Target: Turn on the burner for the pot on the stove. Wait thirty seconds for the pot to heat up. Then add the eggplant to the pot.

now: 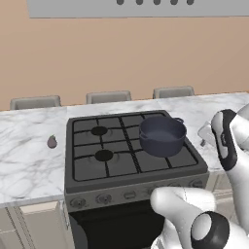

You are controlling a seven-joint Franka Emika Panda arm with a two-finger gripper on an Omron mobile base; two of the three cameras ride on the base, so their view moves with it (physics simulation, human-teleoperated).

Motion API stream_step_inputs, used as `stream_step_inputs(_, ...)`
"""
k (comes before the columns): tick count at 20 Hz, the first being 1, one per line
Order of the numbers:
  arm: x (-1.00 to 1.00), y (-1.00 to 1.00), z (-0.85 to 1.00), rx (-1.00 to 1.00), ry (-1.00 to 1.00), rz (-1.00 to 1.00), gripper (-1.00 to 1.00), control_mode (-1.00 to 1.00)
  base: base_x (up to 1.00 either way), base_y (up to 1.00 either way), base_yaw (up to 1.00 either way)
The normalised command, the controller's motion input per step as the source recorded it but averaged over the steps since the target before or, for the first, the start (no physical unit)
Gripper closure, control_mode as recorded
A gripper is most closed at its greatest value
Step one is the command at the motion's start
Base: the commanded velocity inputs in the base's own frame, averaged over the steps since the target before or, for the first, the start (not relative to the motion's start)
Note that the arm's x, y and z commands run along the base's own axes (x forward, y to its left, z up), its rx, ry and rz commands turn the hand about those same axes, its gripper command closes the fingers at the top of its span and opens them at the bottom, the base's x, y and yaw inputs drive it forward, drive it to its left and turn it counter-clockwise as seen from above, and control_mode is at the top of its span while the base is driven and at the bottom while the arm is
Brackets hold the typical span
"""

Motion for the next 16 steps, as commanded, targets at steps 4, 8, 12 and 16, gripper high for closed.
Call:
stream_step_inputs(4, 0.00, 0.35, 0.00, -0.20, -0.26, 0.13, -1.00, -1.00, 0.00, 0.00, 0.00)
stream_step_inputs(8, 0.00, 0.41, 0.19, -0.20, -0.18, 0.09, -1.00, -1.00, 0.00, 0.00, 0.00)
stream_step_inputs(12, 0.00, 0.41, 0.33, -0.15, -0.06, 0.10, -1.00, -1.00, 0.00, 0.00, 0.00)
stream_step_inputs(16, 0.00, 0.42, 0.38, -0.15, -0.04, 0.07, -1.00, -1.00, 0.00, 0.00, 0.00)
